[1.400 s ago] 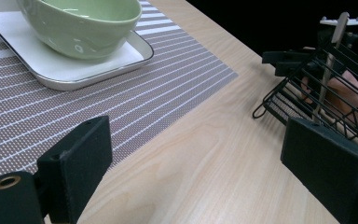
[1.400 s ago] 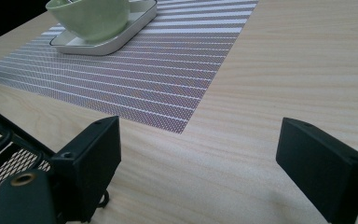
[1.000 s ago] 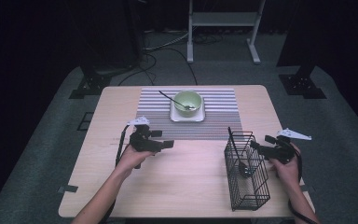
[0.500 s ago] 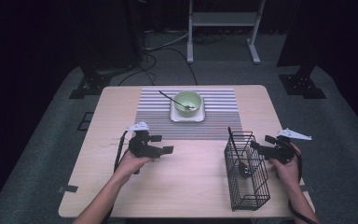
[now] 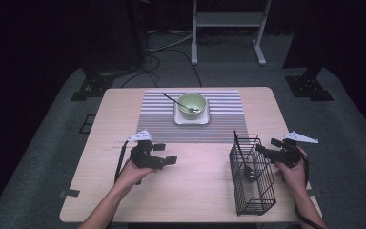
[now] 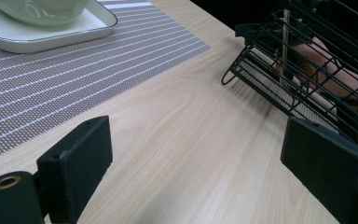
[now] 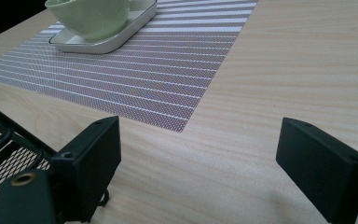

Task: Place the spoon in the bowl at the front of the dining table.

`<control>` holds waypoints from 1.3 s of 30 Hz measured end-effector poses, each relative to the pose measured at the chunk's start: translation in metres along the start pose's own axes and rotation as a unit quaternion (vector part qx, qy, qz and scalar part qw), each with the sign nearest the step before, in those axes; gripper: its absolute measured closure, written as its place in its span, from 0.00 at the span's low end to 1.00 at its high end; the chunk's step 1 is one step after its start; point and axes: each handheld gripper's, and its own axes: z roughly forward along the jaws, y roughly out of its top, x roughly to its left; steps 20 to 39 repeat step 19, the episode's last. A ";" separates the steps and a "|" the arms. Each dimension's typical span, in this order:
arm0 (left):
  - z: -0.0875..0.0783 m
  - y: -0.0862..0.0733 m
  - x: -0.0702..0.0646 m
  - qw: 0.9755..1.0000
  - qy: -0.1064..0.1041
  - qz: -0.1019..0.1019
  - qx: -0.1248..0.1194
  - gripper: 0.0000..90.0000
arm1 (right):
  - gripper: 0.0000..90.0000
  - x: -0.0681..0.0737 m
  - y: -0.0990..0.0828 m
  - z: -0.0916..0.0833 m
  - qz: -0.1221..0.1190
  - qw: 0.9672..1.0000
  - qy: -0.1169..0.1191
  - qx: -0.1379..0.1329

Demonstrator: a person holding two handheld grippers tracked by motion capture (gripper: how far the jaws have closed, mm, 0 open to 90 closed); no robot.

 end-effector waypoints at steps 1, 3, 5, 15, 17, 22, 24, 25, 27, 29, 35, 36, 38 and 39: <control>0.000 -0.001 -0.001 1.000 0.000 -0.001 0.000 0.09 | 0.14 0.000 0.000 0.000 0.000 1.000 0.000 0.000; -0.001 -0.002 -0.001 1.000 -0.001 -0.001 -0.001 0.09 | 0.14 0.000 0.000 0.000 0.001 1.000 0.000 0.000; -0.002 -0.004 -0.002 1.000 -0.001 -0.002 -0.003 0.09 | 0.14 0.000 0.000 0.000 0.001 1.000 0.000 0.000; -0.012 -0.012 -0.005 1.000 0.001 -0.001 -0.006 0.09 | 0.14 0.000 0.000 0.000 0.001 1.000 0.000 0.001; -0.013 -0.014 -0.004 1.000 0.000 -0.005 -0.010 0.09 | 0.14 0.000 0.000 0.000 0.002 1.000 0.001 0.002; -0.015 -0.015 -0.003 1.000 0.002 -0.006 -0.012 0.09 | 0.14 -0.001 0.000 0.000 0.003 1.000 0.001 0.001; -0.015 -0.015 -0.003 1.000 0.002 -0.006 -0.012 0.09 | 0.14 -0.001 0.000 0.000 0.003 1.000 0.001 0.001; -0.015 -0.015 -0.003 1.000 0.002 -0.006 -0.012 0.09 | 0.14 -0.001 0.000 0.000 0.003 1.000 0.001 0.001; -0.015 -0.015 -0.003 1.000 0.002 -0.006 -0.012 0.09 | 0.14 -0.001 0.000 0.000 0.003 1.000 0.001 0.001; -0.015 -0.015 -0.003 1.000 0.002 -0.006 -0.012 0.09 | 0.14 -0.001 0.000 0.000 0.003 1.000 0.001 0.001; -0.015 -0.015 -0.003 1.000 0.002 -0.006 -0.012 0.09 | 0.14 -0.001 0.000 0.000 0.003 1.000 0.001 0.001; -0.015 -0.015 -0.003 1.000 0.002 -0.006 -0.012 0.09 | 0.14 -0.001 0.000 0.000 0.003 1.000 0.001 0.001; -0.015 -0.015 -0.003 1.000 0.002 -0.006 -0.012 0.09 | 0.14 -0.001 0.000 0.000 0.003 1.000 0.001 0.001; -0.015 -0.015 -0.003 1.000 0.002 -0.006 -0.012 0.09 | 0.14 -0.001 0.000 0.000 0.003 1.000 0.001 0.001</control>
